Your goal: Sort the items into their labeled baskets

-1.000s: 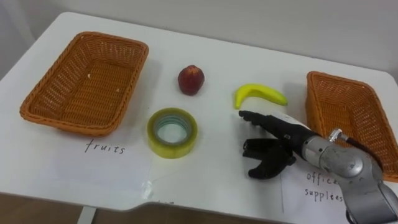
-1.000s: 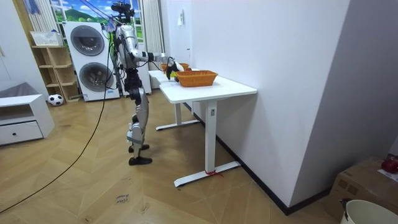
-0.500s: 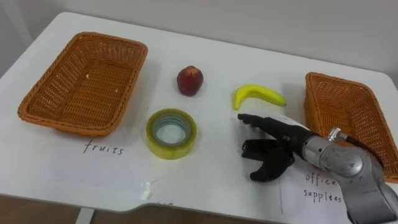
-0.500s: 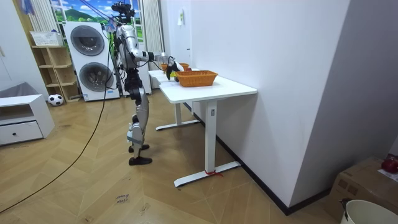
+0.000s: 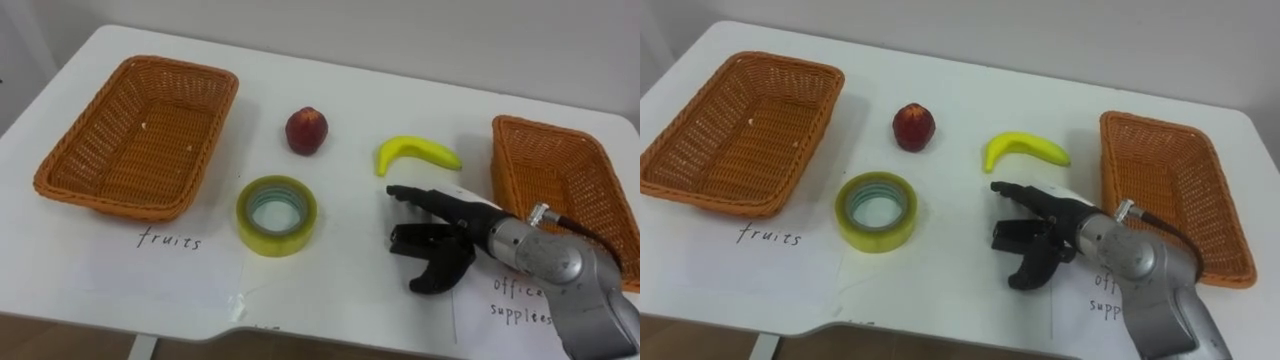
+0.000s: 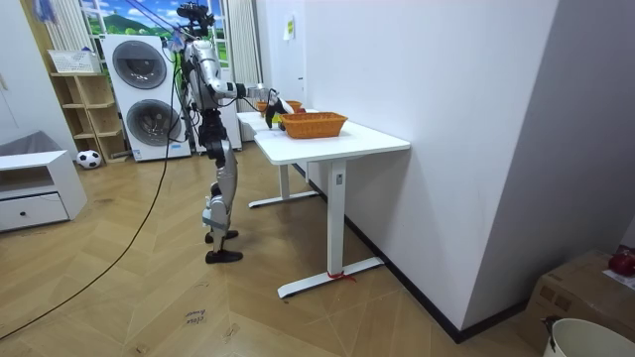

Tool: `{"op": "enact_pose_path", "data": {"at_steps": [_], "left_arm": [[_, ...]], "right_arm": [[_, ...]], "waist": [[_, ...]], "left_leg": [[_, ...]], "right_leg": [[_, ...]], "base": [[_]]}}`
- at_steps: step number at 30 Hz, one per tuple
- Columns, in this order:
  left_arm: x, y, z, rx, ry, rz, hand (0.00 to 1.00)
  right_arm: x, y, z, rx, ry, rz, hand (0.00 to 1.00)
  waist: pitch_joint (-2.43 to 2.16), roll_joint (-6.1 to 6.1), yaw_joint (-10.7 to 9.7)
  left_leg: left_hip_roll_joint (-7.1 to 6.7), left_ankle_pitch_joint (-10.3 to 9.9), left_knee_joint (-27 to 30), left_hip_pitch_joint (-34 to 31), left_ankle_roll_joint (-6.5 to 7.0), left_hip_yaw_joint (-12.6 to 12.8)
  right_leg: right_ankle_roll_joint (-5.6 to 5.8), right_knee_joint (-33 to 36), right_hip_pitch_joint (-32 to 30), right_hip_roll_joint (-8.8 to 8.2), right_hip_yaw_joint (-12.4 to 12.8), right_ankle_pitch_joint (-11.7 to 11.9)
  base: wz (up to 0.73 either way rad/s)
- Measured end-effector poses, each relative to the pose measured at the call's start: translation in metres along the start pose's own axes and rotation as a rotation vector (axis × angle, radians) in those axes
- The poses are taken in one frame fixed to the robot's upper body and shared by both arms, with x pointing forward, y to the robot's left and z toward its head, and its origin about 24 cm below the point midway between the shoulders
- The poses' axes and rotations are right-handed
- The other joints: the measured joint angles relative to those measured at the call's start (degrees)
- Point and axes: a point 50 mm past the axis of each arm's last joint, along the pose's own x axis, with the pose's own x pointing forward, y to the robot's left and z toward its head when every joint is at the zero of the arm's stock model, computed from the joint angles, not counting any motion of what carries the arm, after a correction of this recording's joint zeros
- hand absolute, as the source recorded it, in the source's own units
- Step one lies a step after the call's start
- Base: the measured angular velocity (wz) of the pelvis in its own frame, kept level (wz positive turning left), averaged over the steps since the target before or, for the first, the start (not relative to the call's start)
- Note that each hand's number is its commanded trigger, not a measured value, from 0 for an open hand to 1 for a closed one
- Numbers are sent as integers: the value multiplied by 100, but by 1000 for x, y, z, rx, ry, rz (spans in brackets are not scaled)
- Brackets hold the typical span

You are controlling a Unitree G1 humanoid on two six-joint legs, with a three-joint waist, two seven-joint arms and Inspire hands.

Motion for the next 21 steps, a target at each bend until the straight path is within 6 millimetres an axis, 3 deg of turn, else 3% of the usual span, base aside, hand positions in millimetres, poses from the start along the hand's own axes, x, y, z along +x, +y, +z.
{"op": "enact_pose_path", "data": {"at_steps": [4, 8, 21], "left_arm": [[0, 1, 0, -16, 0, 6, 0], [0, 3, 0, -39, -2, 10, 0], [0, 3, 0, -60, -4, 12, 0]], "right_arm": [[-2, -3, 0, -22, 20, -6, 0], [-7, -10, -6, -20, 54, -40, 0], [-10, -15, -14, -67, 137, -55, 0]], "waist": [[-14, -45, -6], [25, -105, -20], [32, -123, -10]], "left_leg": [[-3, 0, -5, -20, 0, -8], [-2, 0, 10, -20, 0, -6], [5, 0, 17, -51, 1, -8]], "right_leg": [[0, 2, -26, 2, 0, 0], [0, 3, -45, -5, -8, 0], [0, -4, -69, -18, -19, 0]], "base": [[0], [0], [0]]}}
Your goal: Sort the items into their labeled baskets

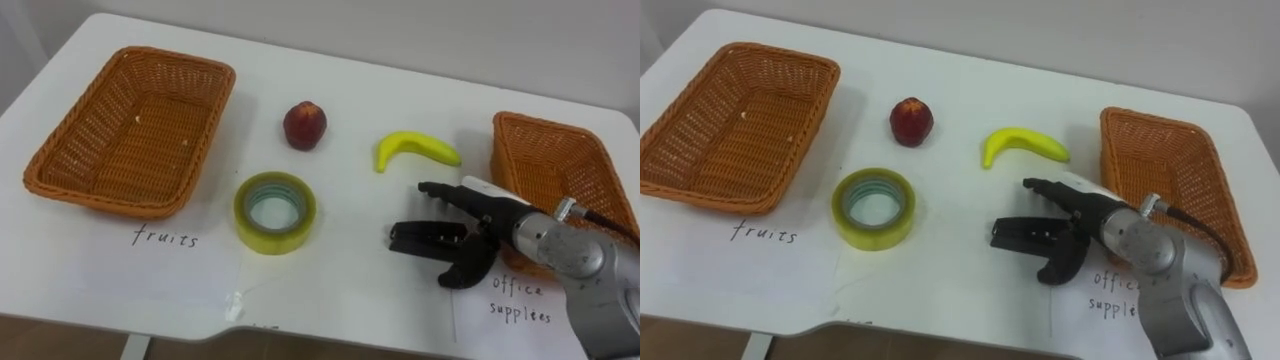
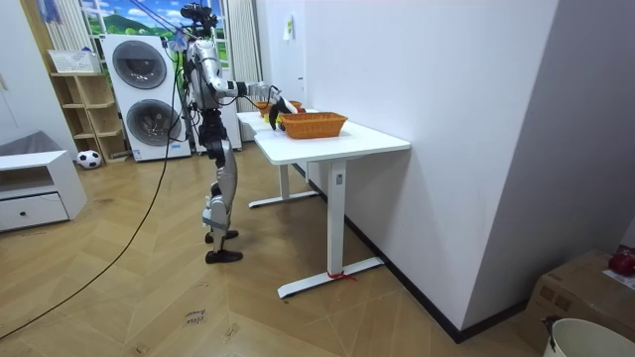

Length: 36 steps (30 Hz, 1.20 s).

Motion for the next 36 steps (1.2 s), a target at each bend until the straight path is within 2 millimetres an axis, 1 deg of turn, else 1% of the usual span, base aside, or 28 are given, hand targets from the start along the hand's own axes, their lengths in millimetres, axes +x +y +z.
{"op": "enact_pose_path", "data": {"at_steps": [7, 8, 12, 13, 14, 15, 17, 18, 21, 31, 36], "left_arm": [[0, -1, 2, 12, -4, 16, 0], [0, -1, 2, 13, -5, 19, 0], [0, -1, 2, 14, -3, 41, 0], [0, -1, 2, 15, -2, 43, 0], [0, -1, 2, 9, -1, 46, 0], [0, -1, 1, 8, -1, 46, 0], [1, -3, 3, 7, -4, 45, 0], [1, -5, 3, 6, -6, 43, 0], [1, -7, 5, 4, -7, 39, 0], [2, -8, 5, 12, -2, 36, 0], [2, -8, 6, 22, -7, 39, 0]], "right_arm": [[0, 0, -2, -19, 38, -4, 0], [0, 0, -2, -19, 38, -4, 0], [0, 0, -1, -28, 42, -6, 0], [0, 0, 0, -30, 44, -8, 0], [-1, 0, 2, -41, 46, -9, 0], [-1, 0, 4, -51, 44, -10, 0], [-1, 0, 5, -53, 44, -10, 0], [-1, 0, 5, -52, 47, -12, 0], [-1, 0, 6, -62, 50, -15, 0], [0, 3, 14, -77, 31, -22, 0], [0, 4, 17, -85, 21, -24, 0]], "waist": [[12, 13, 16], [30, 39, 23], [34, 45, 28], [27, 35, 32], [37, 50, 77], [29, 39, 84], [28, 37, 101], [44, 60, 120], [49, 66, 146], [30, 50, 154], [39, 72, 147]], "left_leg": [[-3, 0, 4, 3, 0, 2], [-3, 0, 3, 4, 0, 4], [-8, 0, -5, 2, 0, 13], [-8, 0, -7, 1, 0, 18], [-8, 0, -7, 2, 0, 27], [-8, 0, -7, 4, 0, 44], [-8, 0, -9, -1, 0, 65], [-5, 0, -11, -13, 0, 69], [-4, 0, -25, -16, 0, 70], [-5, 0, -31, -5, -1, 66], [-2, 0, -34, -11, 0, 67]], "right_leg": [[0, 0, -5, 2, 20, 0], [0, 0, -4, 3, 19, 0], [0, 2, -10, 10, 27, 0], [0, 4, -12, 12, 33, 0], [0, 5, -14, 15, 34, 0], [0, 5, -18, 19, 34, 0], [0, 5, -18, 21, 45, 0], [0, 4, -18, 23, 78, 0], [0, 6, -27, 25, 105, 0], [0, 6, -29, 25, 97, 0], [0, 5, -27, 21, 73, 0]], "base": [[0], [0], [0], [0], [-4], [-4], [0], [0], [-2], [0], [0]]}}
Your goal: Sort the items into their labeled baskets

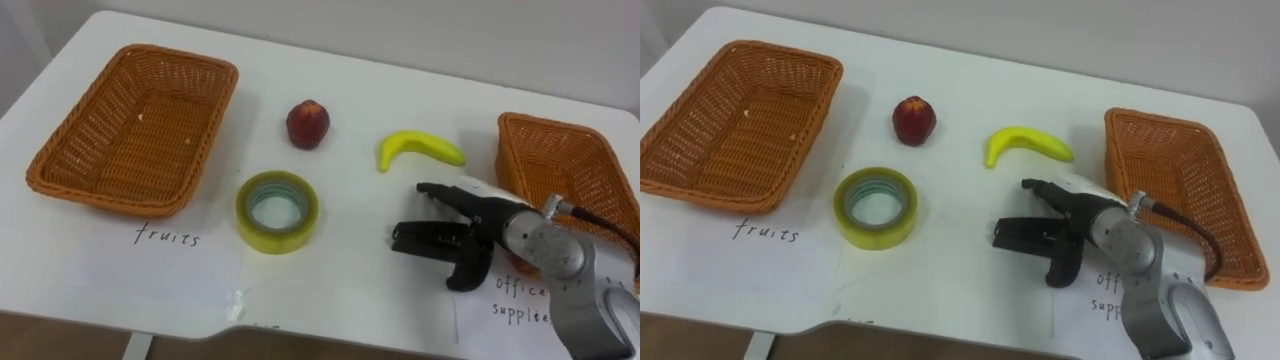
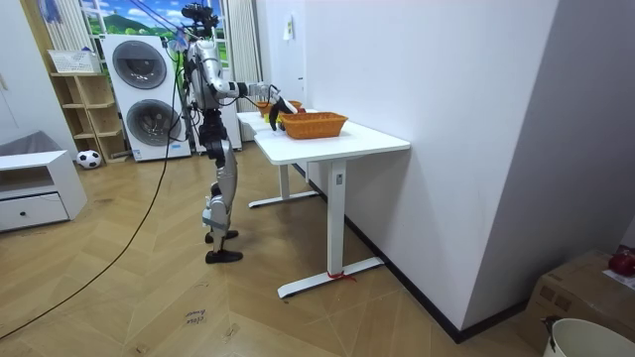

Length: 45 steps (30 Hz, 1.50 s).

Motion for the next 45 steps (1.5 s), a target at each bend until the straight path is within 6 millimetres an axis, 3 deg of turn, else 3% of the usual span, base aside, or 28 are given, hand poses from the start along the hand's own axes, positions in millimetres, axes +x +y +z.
{"op": "enact_pose_path", "data": {"at_steps": [9, 10, 11, 12, 16, 45], "left_arm": [[0, -1, 0, 1, -3, -11, 0], [0, -1, 1, 1, -5, -11, 0], [0, -1, 1, 1, -7, -10, 0], [0, -1, 2, 1, -9, -10, 0], [0, 0, 2, 2, -4, -6, 0], [0, -1, 5, -4, -7, 4, 0]], "right_arm": [[1, 2, 1, -10, 2, 0, 0], [1, 3, 1, -9, 4, 1, 30], [2, 3, -1, -7, 10, 0, 54], [4, 5, -3, -3, 18, 3, 100], [7, 10, -5, 1, 34, 16, 100], [17, 12, -5, 42, 32, -117, 100]], "waist": [[-2, 14, 4], [-3, 14, 3], [-13, 0, -7], [-22, -12, 0], [-47, -47, 23], [-37, -24, -14]], "left_leg": [[-3, 0, 1, 7, 0, -51], [-3, 0, 2, 9, 0, -58], [-3, 0, 4, 10, 0, -67], [-2, 0, 12, 7, 0, -92], [1, 0, 19, 89, 0, -122], [-8, -1, 8, 94, -1, -158]], "right_leg": [[0, 1, 26, 0, -76, 0], [0, 1, 29, 0, -77, 0], [0, 1, 30, 1, -74, 0], [0, -3, 42, 2, -75, 0], [0, -6, 115, 0, -77, 0], [-9, -9, 142, 15, -68, 6]], "base": [[2], [8], [7], [7], [3], [-1]]}}
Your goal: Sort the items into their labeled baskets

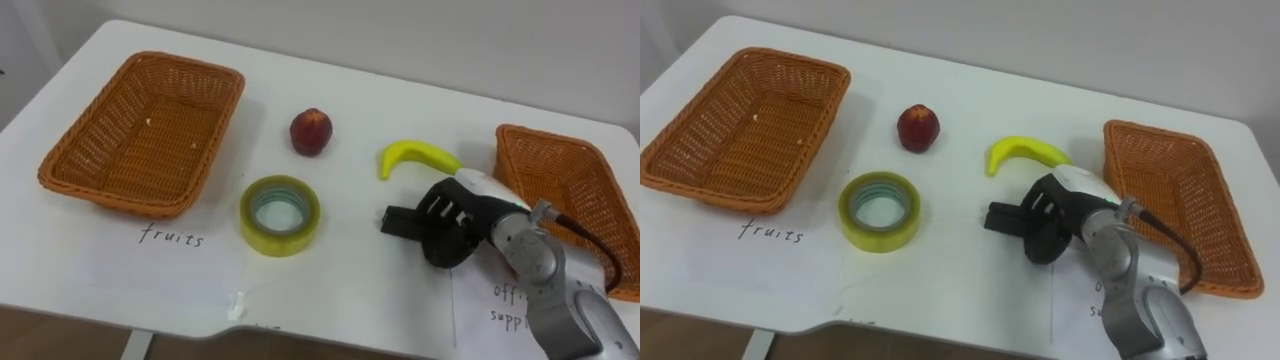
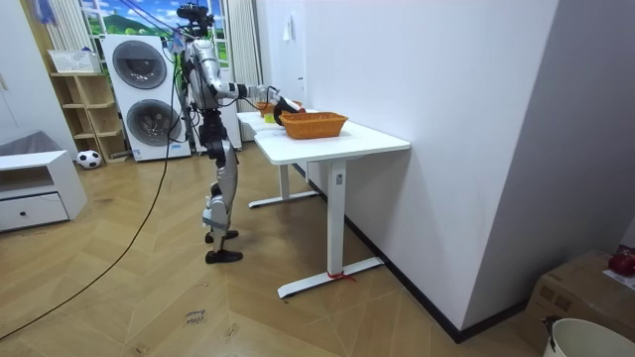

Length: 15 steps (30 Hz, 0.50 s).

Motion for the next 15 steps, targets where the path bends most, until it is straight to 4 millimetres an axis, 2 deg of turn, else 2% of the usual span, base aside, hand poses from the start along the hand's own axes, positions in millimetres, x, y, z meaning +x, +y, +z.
{"op": "enact_pose_path", "data": {"at_steps": [7, 13, 15], "left_arm": [[0, -5, -2, -12, 1, -15, 0], [-2, -6, -10, -15, 11, -18, 0], [-3, -5, -15, -37, 17, -15, 0]], "right_arm": [[-11, -5, 7, 30, -59, -6, 100], [-19, -14, 20, 126, -181, -6, 100], [-27, -28, 22, 168, -230, -63, 100]], "waist": [[23, 80, -26], [-20, 151, -269], [-24, 155, -323]], "left_leg": [[3, 1, -15, -21, -1, 51], [-3, 4, -2, 9, -1, 85], [2, 4, -3, 22, -1, 90]], "right_leg": [[0, 9, -39, 4, -1, 0], [0, 7, -54, -13, 125, 0], [0, 6, -52, -17, 168, 0]], "base": [[-2], [-2], [-6]]}}
